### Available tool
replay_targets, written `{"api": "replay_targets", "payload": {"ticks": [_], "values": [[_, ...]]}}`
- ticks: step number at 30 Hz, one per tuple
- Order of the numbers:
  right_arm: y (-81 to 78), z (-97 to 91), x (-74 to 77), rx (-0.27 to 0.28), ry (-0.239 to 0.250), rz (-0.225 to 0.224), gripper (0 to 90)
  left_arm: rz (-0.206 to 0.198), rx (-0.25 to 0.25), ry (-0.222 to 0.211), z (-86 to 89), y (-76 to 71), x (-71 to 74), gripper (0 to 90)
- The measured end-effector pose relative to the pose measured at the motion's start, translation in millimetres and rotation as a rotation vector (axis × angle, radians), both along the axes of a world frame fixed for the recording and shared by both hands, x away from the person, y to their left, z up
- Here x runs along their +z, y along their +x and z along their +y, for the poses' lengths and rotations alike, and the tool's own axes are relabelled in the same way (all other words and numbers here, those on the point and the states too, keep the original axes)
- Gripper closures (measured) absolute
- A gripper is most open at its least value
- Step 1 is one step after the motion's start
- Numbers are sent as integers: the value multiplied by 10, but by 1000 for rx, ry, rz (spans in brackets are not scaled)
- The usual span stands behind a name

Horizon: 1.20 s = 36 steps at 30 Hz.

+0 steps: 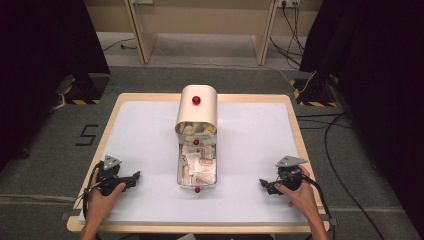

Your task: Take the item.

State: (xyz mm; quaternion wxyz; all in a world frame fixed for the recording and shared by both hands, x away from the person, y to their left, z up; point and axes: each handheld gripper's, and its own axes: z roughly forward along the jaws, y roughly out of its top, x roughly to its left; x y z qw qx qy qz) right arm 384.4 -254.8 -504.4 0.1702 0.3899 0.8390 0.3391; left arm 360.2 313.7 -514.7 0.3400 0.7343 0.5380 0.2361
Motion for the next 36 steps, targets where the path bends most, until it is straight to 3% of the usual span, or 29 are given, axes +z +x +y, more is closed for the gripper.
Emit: {"api": "replay_targets", "payload": {"ticks": [8,11,13,15,22,31,36], "values": [[-15,2,9,-1,4,-8,40,0,0,0,0,0,0,113],[-32,-2,31,8,21,-19,191,0,0,0,0,0,0,113],[-36,10,48,8,16,-28,140,0,0,0,0,0,0,113],[-49,28,65,6,11,-35,177,0,0,0,0,0,0,113],[-126,113,198,14,19,-90,182,0,0,0,0,1,0,113],[-230,244,366,19,67,-144,237,0,0,-1,0,1,0,113],[-306,365,477,52,90,-168,272,0,0,0,0,1,0,113]]}}
